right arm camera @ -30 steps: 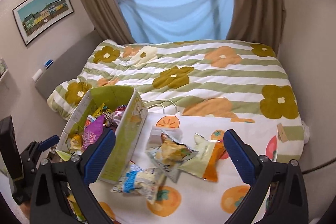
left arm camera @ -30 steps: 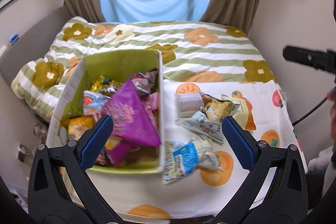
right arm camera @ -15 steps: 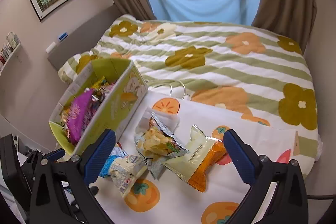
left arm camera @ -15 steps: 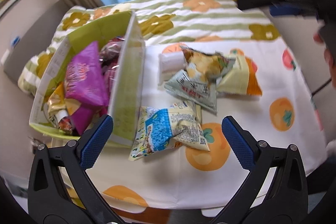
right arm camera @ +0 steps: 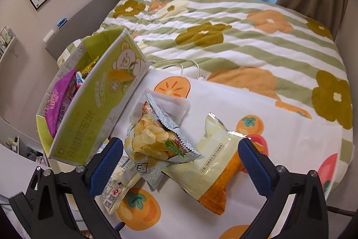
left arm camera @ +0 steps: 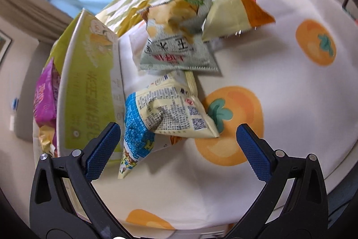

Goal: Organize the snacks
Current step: 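Grasp the cream-and-blue bag with the left gripper while the right grasps the potato chip bag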

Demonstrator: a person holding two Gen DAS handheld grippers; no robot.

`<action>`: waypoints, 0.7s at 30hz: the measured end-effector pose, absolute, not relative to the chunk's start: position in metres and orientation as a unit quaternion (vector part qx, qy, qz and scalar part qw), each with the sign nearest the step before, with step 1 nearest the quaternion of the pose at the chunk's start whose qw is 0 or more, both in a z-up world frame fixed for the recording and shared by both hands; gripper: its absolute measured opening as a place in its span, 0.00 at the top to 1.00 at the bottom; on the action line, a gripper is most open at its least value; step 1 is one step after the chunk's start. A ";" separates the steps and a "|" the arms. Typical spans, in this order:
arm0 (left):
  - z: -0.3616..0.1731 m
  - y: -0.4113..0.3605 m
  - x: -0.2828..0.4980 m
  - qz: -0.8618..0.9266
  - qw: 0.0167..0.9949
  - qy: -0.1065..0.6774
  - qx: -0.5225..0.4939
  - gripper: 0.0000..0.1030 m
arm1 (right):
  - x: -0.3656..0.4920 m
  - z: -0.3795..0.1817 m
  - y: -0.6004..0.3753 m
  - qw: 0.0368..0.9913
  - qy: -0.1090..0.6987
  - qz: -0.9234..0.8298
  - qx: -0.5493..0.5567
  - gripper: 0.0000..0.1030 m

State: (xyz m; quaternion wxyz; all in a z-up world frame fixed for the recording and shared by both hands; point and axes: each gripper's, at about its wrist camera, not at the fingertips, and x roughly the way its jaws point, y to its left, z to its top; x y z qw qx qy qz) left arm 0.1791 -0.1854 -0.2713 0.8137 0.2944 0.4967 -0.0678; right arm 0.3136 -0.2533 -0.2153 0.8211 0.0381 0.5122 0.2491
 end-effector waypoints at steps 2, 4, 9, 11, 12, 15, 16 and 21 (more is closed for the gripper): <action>-0.275 -0.183 0.185 -0.069 0.810 0.498 0.302 0.00 | 0.316 -0.221 -0.250 0.817 0.517 0.253 0.039 0.01; -0.279 -0.182 0.191 -0.070 0.808 0.499 0.305 0.00 | 0.317 -0.227 -0.245 0.813 0.521 0.257 0.040 0.01; -0.290 -0.179 0.212 -0.076 0.800 0.509 0.308 0.00 | 0.323 -0.237 -0.236 0.805 0.526 0.272 0.038 0.01; -0.295 -0.176 0.216 -0.081 0.797 0.517 0.302 0.00 | 0.326 -0.240 -0.232 0.801 0.527 0.282 0.039 0.01; -0.297 -0.174 0.218 -0.083 0.797 0.520 0.297 0.00 | 0.327 -0.242 -0.231 0.798 0.527 0.289 0.041 0.01; -0.300 -0.171 0.220 -0.082 0.797 0.522 0.293 0.02 | 0.331 -0.248 -0.225 0.791 0.527 0.306 0.046 0.01; -0.301 -0.171 0.221 -0.080 0.797 0.523 0.293 0.05 | 0.332 -0.250 -0.223 0.790 0.527 0.310 0.046 0.01; -0.305 -0.162 0.226 -0.068 0.796 0.528 0.290 0.26 | 0.339 -0.261 -0.213 0.775 0.534 0.335 0.047 0.01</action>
